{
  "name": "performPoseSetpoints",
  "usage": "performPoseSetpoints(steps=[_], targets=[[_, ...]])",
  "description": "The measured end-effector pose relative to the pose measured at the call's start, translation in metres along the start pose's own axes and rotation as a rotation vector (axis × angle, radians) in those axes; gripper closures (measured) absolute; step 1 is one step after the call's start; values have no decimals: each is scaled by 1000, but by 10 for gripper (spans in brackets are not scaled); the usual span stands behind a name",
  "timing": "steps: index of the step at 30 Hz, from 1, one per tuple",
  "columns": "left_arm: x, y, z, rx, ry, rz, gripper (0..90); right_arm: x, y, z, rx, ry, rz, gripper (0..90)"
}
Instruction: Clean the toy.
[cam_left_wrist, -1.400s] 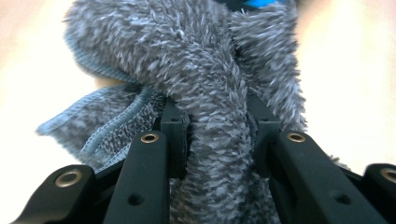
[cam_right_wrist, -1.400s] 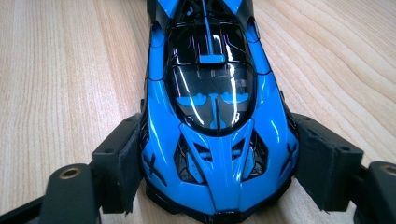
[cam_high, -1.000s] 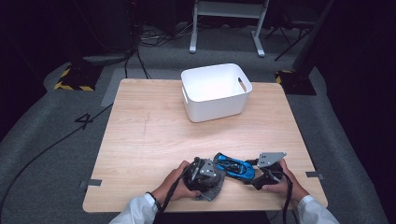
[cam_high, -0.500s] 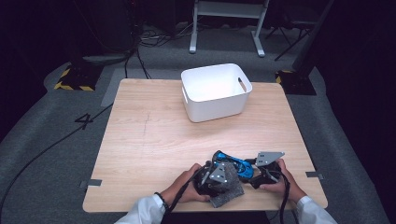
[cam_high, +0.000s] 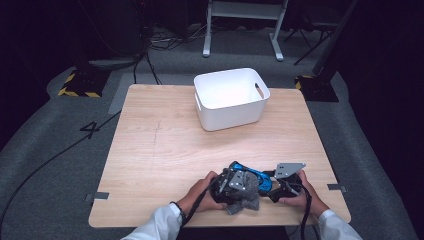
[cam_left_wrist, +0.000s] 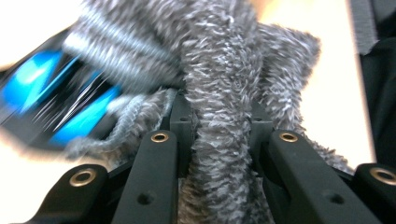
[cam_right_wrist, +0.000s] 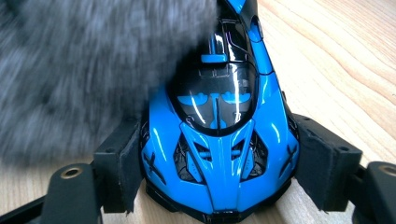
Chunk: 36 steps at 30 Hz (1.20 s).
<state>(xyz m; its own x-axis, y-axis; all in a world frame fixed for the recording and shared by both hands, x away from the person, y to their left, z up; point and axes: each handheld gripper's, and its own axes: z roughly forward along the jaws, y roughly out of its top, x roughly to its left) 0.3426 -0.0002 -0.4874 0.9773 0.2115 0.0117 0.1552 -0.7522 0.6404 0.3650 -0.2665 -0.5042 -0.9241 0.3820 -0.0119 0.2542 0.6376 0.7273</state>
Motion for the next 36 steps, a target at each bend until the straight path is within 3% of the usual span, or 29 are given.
performPoseSetpoints(steps=[2,4,5,10,11,12,13,15,18,21,25,31,36], targets=[[9,-11,-10,6,29,-31,729,0,-1,-1,0,5,-7,263],[24,-26,-24,-3,72,-94,729,0,-2,-2,-3,10,-11,263],[24,-26,-24,-3,72,-94,729,0,-2,-2,-3,10,-11,263],[43,-40,-38,-20,132,-171,728,1,-2,-2,-4,23,-24,264],[48,-41,-38,-8,167,-178,729,1,-2,-2,-5,24,-24,264],[52,-42,-40,-9,184,-193,731,3,-1,-3,3,23,-47,264],[56,-43,-41,-16,183,-214,731,3,-1,-3,3,23,-47,264],[66,-44,-41,-29,222,-252,733,5,-1,-3,4,32,-57,264],[76,-42,-41,-64,207,-285,731,6,-1,-2,3,56,-72,264],[82,-31,-39,-106,188,-274,727,9,1,0,3,88,-90,264],[87,-9,-32,-116,165,-235,724,12,3,2,6,108,-107,264],[82,22,-8,-72,86,-141,713,16,7,5,9,126,-131,263],[78,33,9,-3,39,-96,705,16,6,5,6,129,-130,262]])
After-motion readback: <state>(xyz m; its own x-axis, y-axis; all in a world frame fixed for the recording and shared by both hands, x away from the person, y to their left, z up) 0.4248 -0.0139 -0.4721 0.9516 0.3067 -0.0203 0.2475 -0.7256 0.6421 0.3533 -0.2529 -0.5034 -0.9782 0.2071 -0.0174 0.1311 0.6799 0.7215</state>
